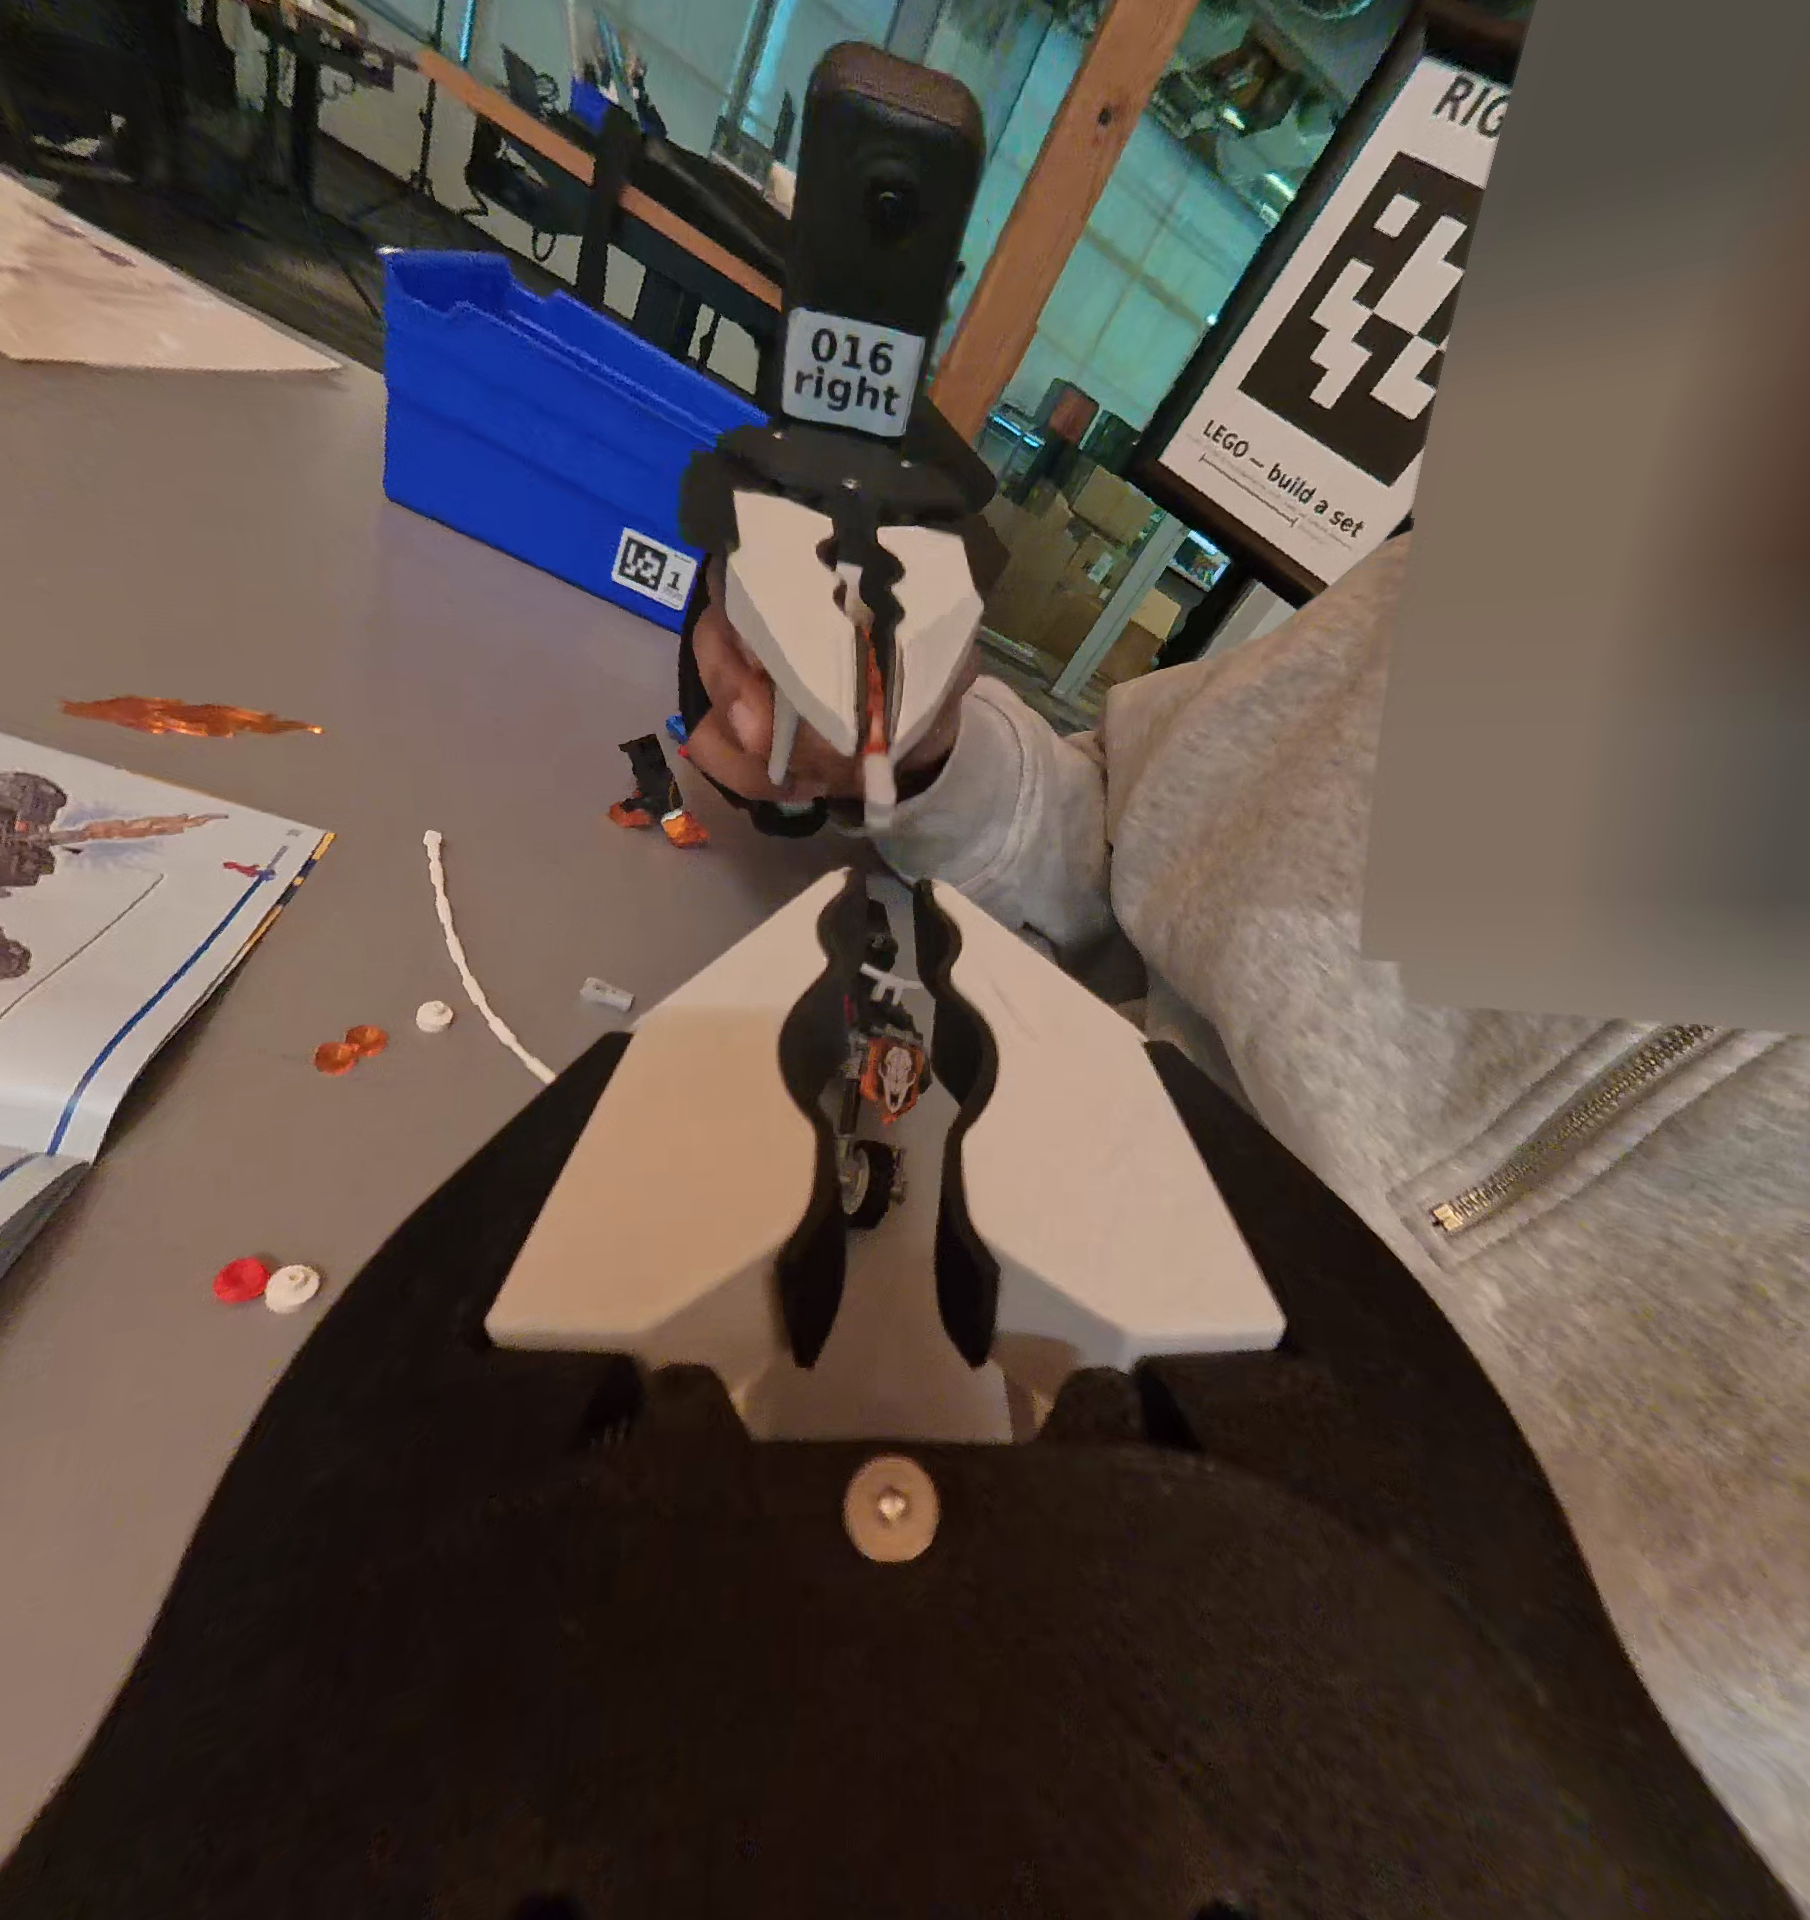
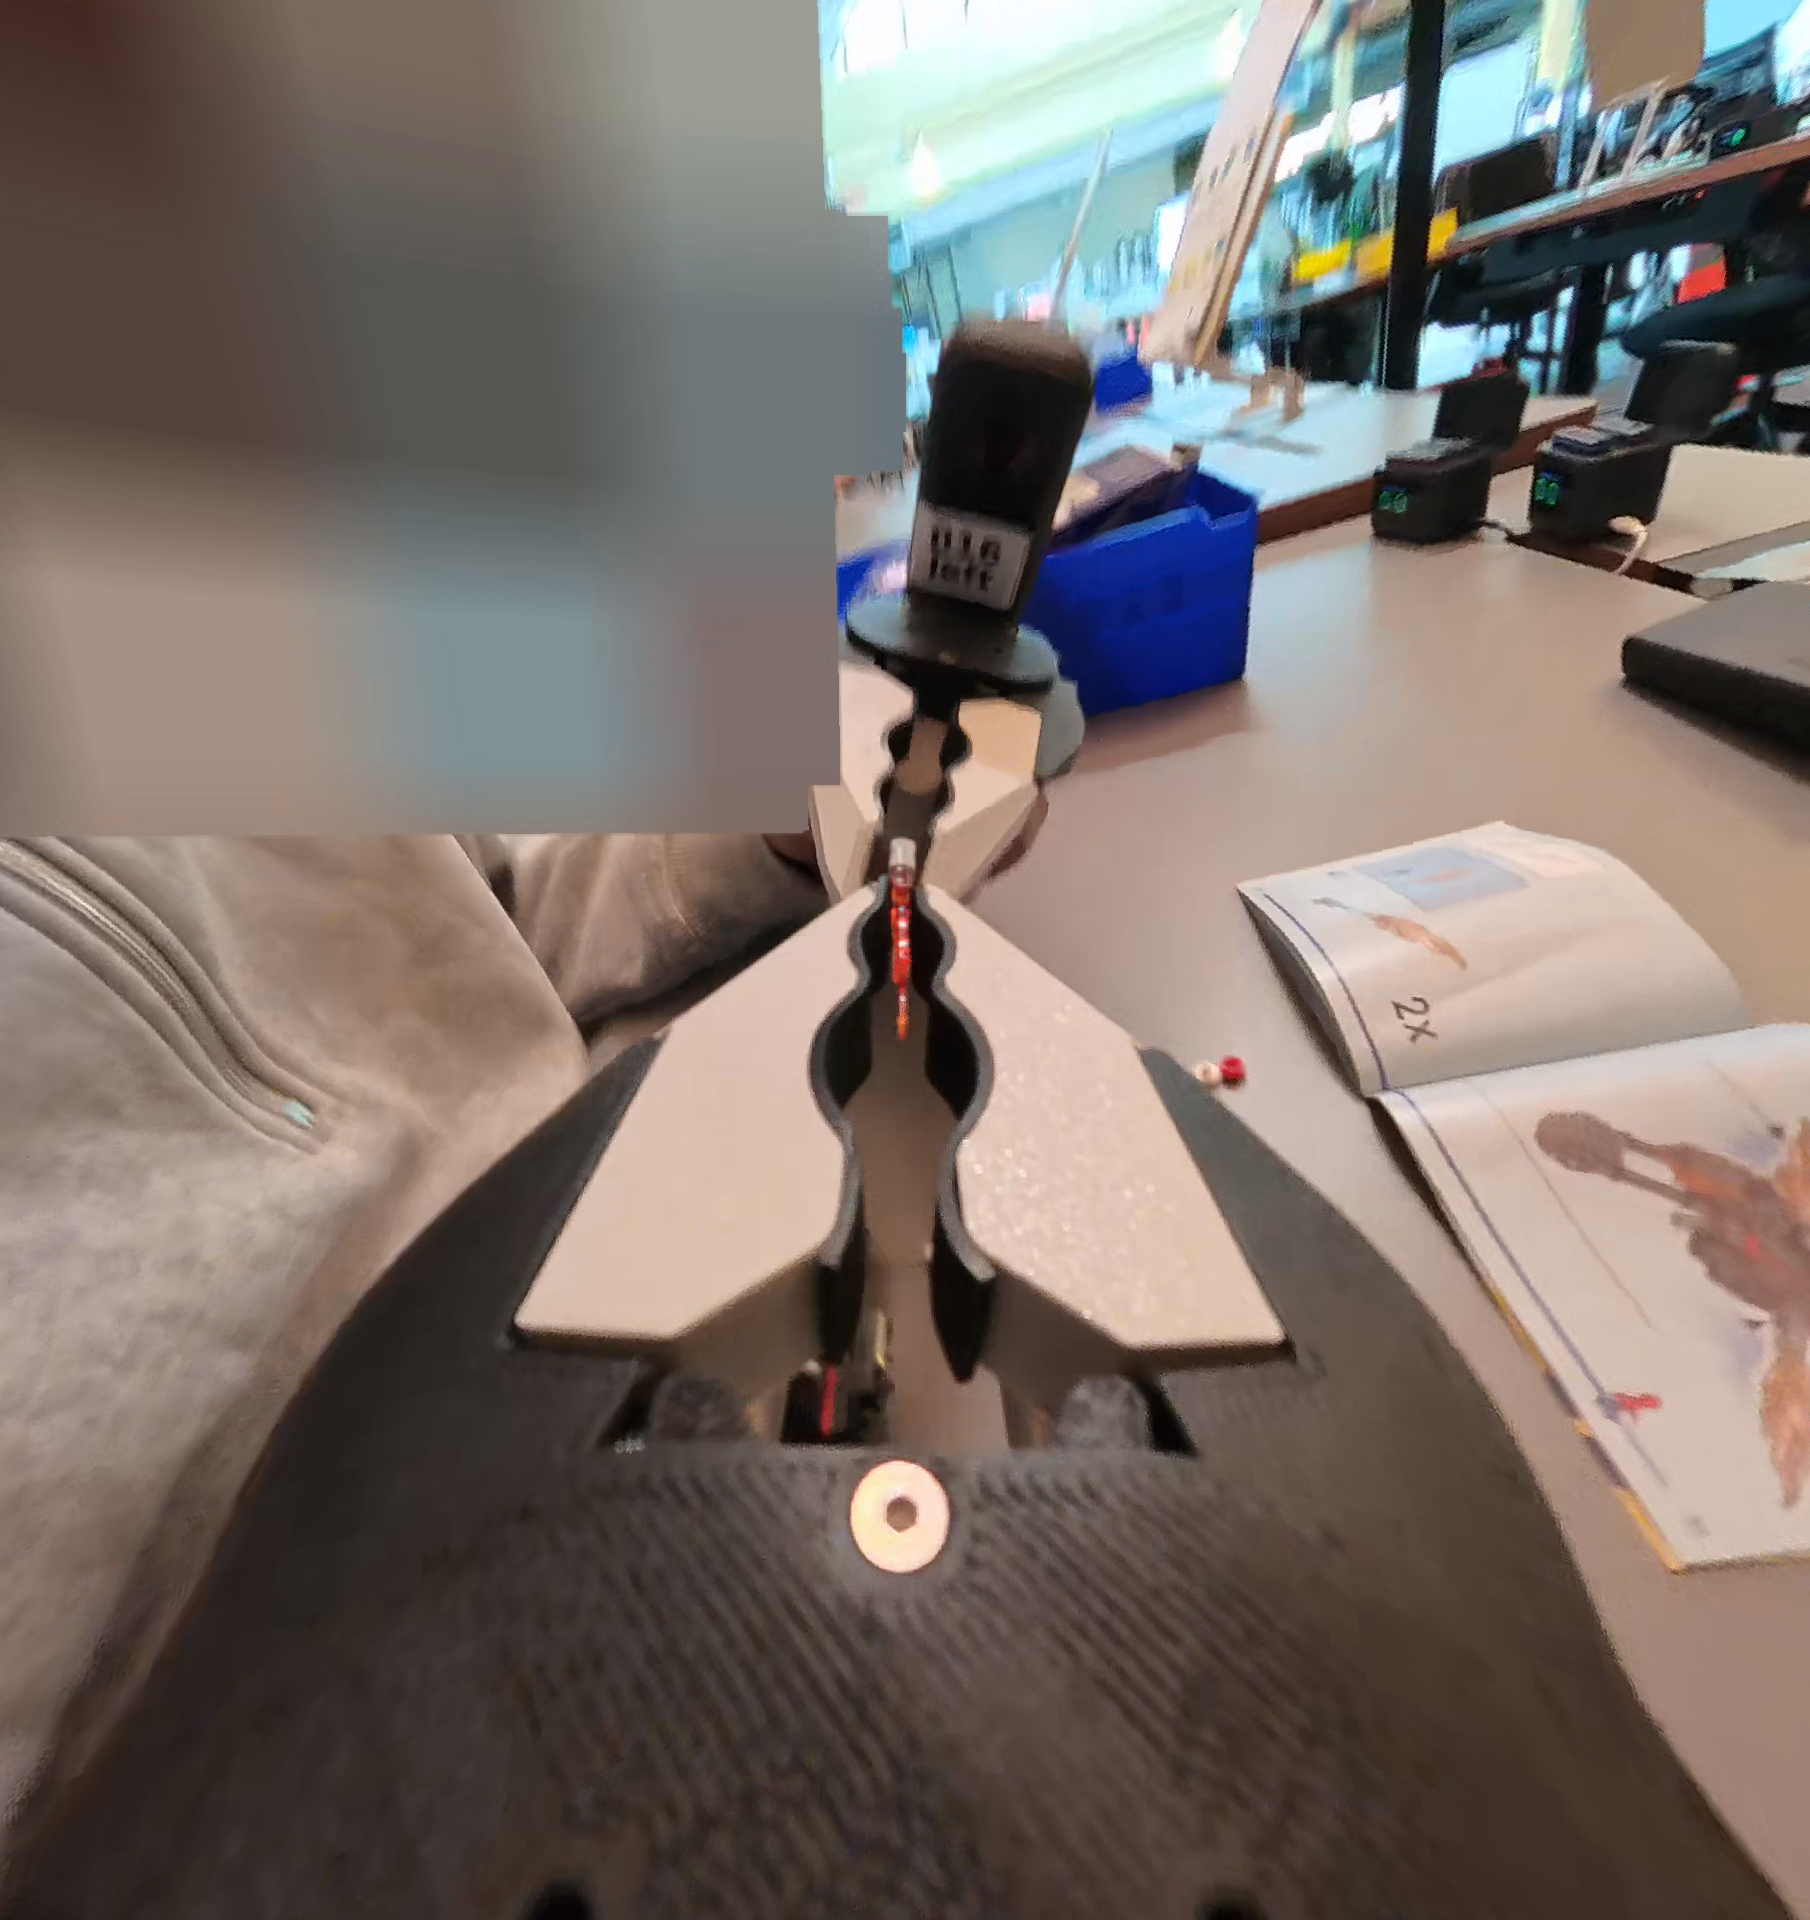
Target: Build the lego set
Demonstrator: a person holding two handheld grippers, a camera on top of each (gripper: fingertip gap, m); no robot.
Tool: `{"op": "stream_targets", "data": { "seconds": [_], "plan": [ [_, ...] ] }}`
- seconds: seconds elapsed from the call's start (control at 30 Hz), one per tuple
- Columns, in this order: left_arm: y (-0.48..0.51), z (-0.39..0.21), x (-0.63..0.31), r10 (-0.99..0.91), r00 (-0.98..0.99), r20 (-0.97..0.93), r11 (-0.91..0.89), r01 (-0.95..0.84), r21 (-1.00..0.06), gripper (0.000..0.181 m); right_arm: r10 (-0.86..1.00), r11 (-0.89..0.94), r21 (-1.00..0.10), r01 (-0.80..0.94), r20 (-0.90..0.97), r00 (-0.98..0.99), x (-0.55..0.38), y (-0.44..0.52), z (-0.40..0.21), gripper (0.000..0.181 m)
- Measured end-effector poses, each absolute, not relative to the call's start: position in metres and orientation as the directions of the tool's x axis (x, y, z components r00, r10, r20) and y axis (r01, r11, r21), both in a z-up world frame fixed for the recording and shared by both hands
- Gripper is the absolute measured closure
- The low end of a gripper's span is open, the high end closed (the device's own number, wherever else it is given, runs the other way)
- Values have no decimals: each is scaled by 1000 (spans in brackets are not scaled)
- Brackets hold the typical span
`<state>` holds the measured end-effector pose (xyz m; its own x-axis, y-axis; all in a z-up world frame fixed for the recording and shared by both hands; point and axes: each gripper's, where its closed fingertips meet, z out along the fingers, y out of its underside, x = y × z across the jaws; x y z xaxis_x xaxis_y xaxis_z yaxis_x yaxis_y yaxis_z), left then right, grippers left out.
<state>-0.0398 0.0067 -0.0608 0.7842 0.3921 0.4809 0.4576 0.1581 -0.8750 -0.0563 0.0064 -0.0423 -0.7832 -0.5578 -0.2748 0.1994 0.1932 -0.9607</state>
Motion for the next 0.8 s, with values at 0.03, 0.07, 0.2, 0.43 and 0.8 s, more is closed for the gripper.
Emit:
{"op": "stream_targets", "data": {
  "seconds": [0.03, 0.07, 0.2, 0.43, 0.8],
  "plan": [
    [6, -62, -41, 399, 780, 482, 156, 460, -874, 175, -563, 183, -953, 242, -304, -768, -59, 7, -38, 181],
    [5, -63, -41, 404, 777, 482, 156, 461, -874, 175, -573, 175, -945, 277, -327, -752, -60, 8, -34, 181],
    [0, -63, -43, 413, 768, 489, 169, 463, -870, 175, -540, 211, -939, 272, -343, -768, -64, 3, -47, 181],
    [-7, -60, -45, 436, 757, 487, 192, 450, -872, 175, -504, 279, -936, 216, -335, -796, -62, -5, -71, 181],
    [-16, -62, -49, 472, 729, 496, 209, 454, -866, 175, -501, 257, -919, 300, -392, -771, -70, -4, -65, 181]
  ]
}}
